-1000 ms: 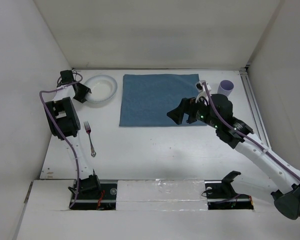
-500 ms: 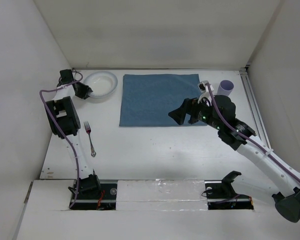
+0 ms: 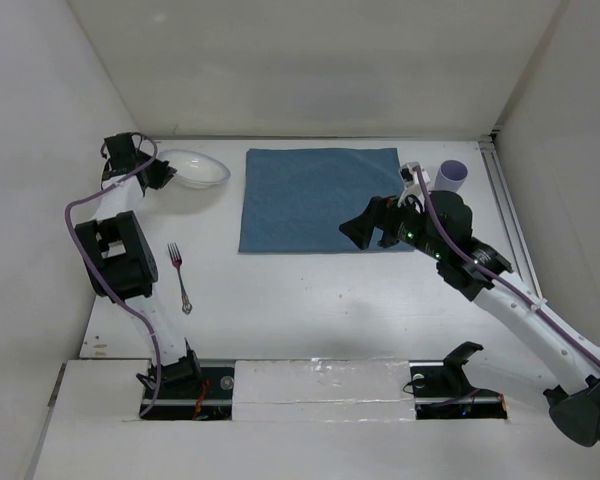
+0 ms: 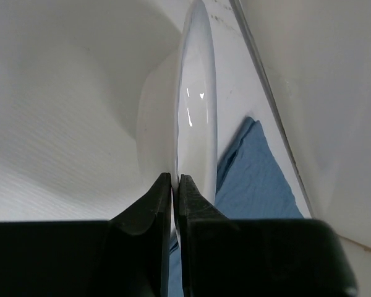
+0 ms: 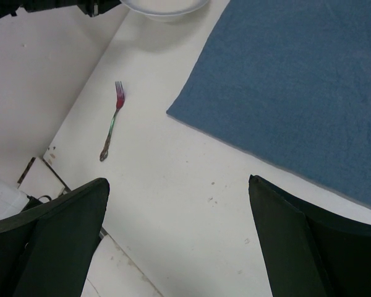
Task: Set the dinner table for one person
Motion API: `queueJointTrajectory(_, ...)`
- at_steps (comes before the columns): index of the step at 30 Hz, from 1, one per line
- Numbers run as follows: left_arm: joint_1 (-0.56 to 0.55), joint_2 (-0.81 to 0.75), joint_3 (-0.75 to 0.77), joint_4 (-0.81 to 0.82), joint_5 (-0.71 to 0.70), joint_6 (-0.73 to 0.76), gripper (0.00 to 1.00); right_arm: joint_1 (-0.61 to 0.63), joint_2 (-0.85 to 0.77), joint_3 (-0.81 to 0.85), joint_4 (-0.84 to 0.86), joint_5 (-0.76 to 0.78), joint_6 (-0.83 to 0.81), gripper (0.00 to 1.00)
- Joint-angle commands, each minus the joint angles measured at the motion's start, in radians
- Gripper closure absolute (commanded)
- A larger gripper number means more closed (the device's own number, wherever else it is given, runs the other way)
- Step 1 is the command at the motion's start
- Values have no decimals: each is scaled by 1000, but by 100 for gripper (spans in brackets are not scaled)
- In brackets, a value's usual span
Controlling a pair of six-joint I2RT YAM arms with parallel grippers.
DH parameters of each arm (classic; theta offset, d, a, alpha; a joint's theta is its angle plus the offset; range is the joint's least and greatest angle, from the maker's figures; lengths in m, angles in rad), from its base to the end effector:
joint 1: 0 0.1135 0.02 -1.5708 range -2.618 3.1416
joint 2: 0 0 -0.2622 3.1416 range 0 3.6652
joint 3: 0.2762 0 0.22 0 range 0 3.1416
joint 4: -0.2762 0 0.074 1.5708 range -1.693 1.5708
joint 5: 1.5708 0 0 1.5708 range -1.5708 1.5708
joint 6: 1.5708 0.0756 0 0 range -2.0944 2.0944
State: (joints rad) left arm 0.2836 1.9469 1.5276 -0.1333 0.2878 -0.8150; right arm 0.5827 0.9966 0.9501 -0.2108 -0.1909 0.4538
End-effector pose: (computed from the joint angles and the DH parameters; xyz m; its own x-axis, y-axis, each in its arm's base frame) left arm 0.4464 0.1078 0.2491 -0.3192 -0.8198 -0.4754 -0.3917 0.5709 -0.7216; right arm 0.1885 0.1414 0.3460 -0.4950 0.1893 -0.8480 -0.5302 0.7075 0.4674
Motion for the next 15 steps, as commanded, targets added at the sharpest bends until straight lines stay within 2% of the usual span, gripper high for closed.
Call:
queueJointTrajectory(1,6,-132,-75,243,102,-76,100,-11,-39,1,27,19,11,0)
queueJointTrajectory(3,6,-179,-135,368,161,-102,100,-20,-49,1,16,30,11,0)
queueJointTrajectory(8,-4,-241,-158,470,238,-153,100,-40,-69,1,-4,54,2,0)
queueJointTrajectory(12,-82,-270,-233,634,347,-214,100,-76,-101,-8,-13,102,2,0)
queueJointTrajectory(13,-122,-254,-242,731,369,-236,100,-76,-101,-8,-13,102,12,0)
queueJointTrajectory(15,-168,-220,-232,771,401,-262,100,-102,-110,-17,8,82,23,0)
